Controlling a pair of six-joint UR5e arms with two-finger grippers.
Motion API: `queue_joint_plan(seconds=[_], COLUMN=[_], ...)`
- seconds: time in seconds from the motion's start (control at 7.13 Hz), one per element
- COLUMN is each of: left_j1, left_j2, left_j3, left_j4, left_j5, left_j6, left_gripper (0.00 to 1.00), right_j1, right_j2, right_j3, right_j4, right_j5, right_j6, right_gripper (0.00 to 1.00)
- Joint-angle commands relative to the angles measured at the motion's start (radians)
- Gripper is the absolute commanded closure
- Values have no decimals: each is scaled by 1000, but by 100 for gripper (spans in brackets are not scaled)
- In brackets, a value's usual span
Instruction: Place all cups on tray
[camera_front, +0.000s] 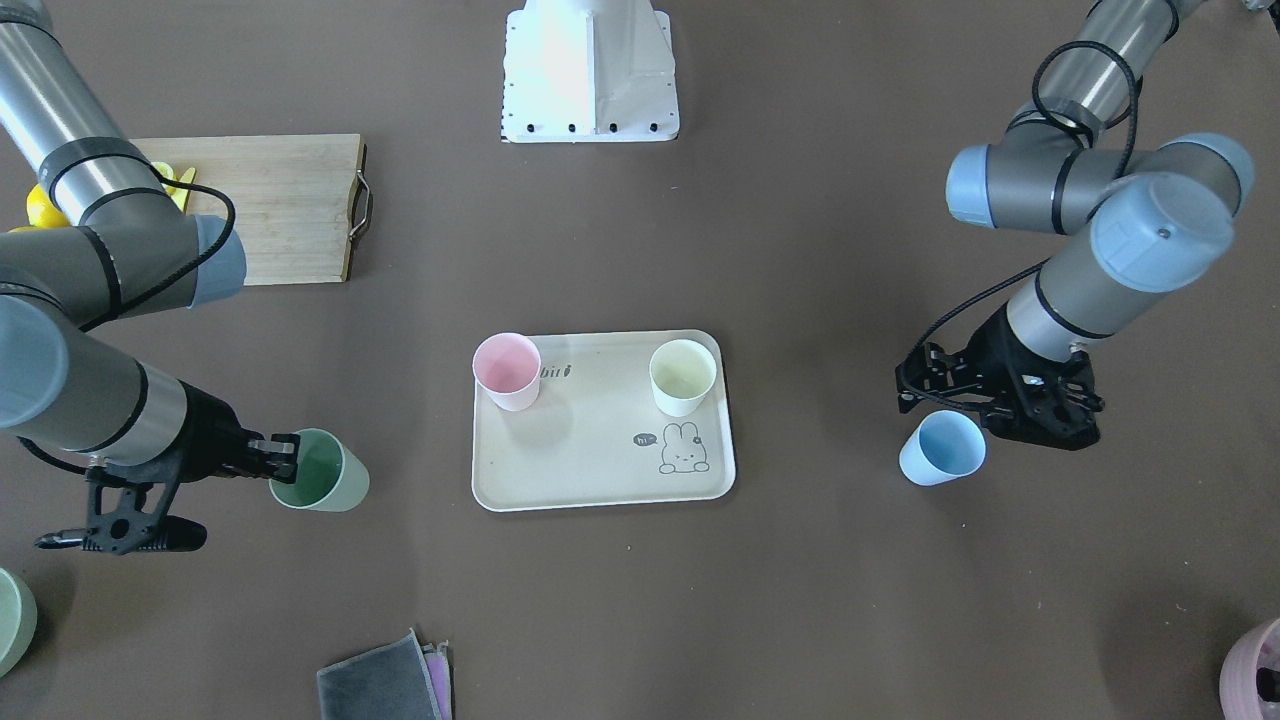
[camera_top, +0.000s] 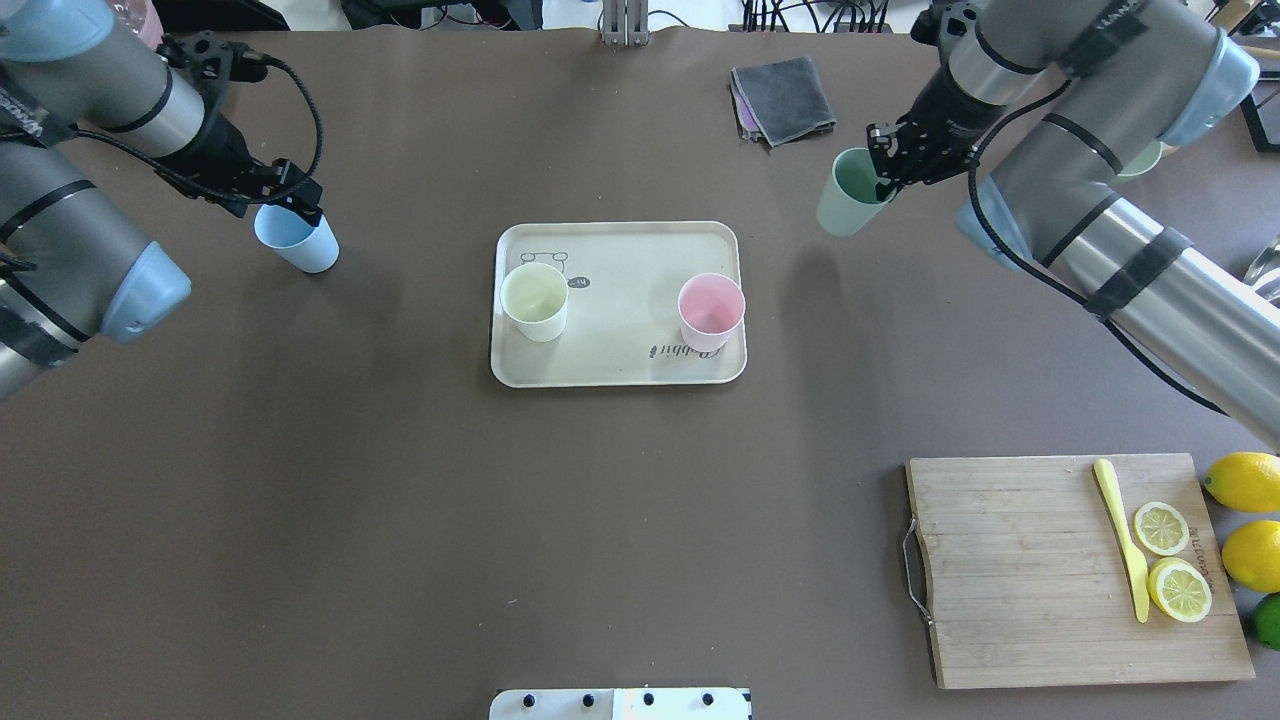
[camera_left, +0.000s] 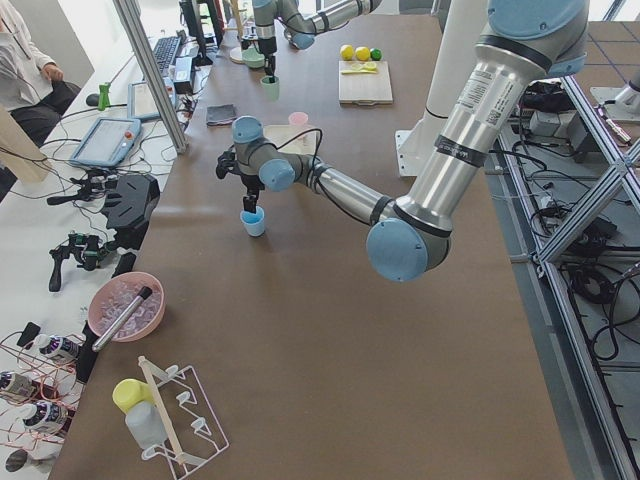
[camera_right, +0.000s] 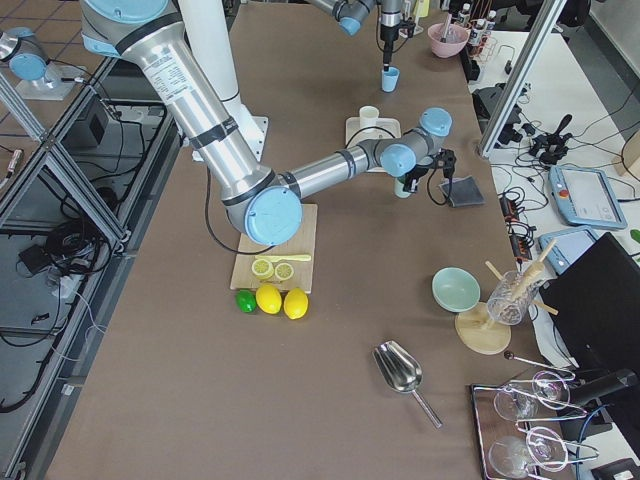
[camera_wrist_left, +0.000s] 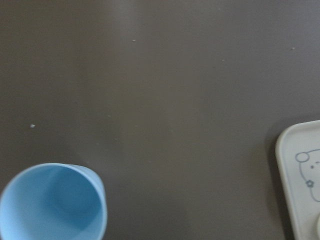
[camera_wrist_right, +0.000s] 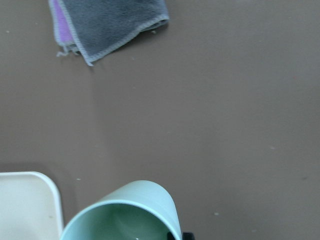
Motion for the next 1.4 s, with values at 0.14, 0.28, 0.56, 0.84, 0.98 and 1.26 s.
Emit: queue_joint_plan(seconds=[0.14,0.28,0.56,0.84,0.98,1.26], left_j1=[-33,-22,8,12,13,13], left_j2=[16,14,-13,-52,-59,-60], left_j3=[76,84,102,153,171,174], left_j4=[-11,-11,-11,-13,-22,-39], left_j5=[1,2,2,4,4,2], left_j6=[48,48,21,20,22,14], left_gripper=[2,3,8,19,34,100], right_j1=[-146,-172,-186,-188,-188,-188], right_j2=[142,140,139,139,140,139], right_j3=[-33,-34,-47,-62,-62,-51], right_j4=[5,6,17,28,28,29], right_j5=[-109,-137,-163,-165,-165,-163], right_j6=[209,221,221,223,224,220], right_gripper=[100,100,100,100,100,0])
